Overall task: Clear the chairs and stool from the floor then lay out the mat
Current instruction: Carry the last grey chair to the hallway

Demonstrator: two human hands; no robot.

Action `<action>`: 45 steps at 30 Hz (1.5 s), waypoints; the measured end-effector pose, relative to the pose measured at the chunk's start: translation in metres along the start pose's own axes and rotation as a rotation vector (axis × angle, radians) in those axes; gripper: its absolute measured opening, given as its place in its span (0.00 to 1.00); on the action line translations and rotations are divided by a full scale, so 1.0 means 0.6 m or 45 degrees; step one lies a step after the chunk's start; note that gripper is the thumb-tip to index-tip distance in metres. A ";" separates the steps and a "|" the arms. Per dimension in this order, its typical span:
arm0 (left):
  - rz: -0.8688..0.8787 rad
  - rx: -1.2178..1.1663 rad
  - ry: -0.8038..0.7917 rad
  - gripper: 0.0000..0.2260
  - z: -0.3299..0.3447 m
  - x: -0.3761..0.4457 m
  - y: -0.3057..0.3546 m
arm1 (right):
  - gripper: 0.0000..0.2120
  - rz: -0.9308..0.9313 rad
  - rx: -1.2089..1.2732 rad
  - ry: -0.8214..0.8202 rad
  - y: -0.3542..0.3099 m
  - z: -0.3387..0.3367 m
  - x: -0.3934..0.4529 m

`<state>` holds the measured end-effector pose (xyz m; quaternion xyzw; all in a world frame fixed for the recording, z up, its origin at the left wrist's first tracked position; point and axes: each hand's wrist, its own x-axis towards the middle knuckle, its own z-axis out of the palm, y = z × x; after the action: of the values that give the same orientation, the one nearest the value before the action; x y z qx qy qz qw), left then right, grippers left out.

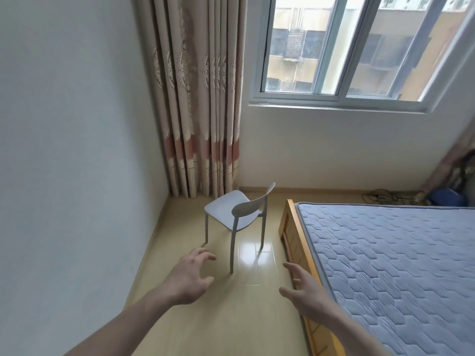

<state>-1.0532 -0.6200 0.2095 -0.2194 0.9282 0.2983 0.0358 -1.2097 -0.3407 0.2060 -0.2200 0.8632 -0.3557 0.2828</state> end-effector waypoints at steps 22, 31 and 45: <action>-0.437 -0.231 -0.006 0.23 0.035 0.534 0.075 | 0.33 -0.082 -0.168 -0.268 -0.019 -0.247 0.617; -0.581 -0.379 -0.099 0.23 0.032 0.731 0.003 | 0.34 0.065 -0.268 -0.316 -0.049 -0.236 0.798; -0.789 -0.495 -0.219 0.25 0.074 0.845 -0.054 | 0.33 0.419 -0.364 -0.383 -0.024 -0.204 1.062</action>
<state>-1.4990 -0.8139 0.0559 -0.4667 0.7375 0.4614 0.1597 -1.7595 -0.6603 0.0771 -0.1647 0.8771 -0.1425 0.4281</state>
